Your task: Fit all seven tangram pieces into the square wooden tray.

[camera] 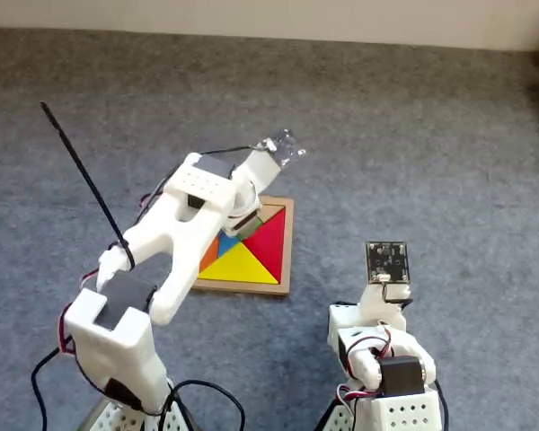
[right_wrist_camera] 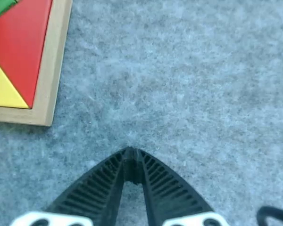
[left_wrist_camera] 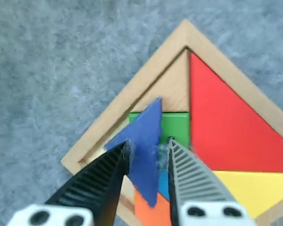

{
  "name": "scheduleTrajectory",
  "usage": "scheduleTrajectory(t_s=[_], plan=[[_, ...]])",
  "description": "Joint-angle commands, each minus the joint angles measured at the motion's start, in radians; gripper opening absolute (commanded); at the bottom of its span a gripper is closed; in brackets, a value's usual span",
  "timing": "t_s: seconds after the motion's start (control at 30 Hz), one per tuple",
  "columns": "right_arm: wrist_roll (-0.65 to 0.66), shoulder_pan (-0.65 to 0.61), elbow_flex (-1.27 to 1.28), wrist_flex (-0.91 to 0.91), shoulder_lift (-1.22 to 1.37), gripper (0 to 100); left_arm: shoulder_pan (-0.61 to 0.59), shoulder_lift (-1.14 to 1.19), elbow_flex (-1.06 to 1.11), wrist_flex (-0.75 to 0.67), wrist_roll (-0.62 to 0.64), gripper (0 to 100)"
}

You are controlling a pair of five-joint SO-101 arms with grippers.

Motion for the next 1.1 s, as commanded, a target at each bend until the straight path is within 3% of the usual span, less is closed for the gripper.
scheduleTrajectory(t_s=[0.0, 0.83, 1.07], plan=[[0.011, 0.004, 0.142, 0.005, -0.019, 1.2, -0.056, 0.042, -0.065, 0.043, 0.008, 14], [0.011, 0.004, 0.142, 0.005, -0.019, 1.2, -0.166, 0.041, -0.147, 0.098, 0.009, 14], [0.011, 0.004, 0.142, 0.005, -0.019, 1.2, -0.140, 0.041, -0.285, 0.255, 0.058, 14]])
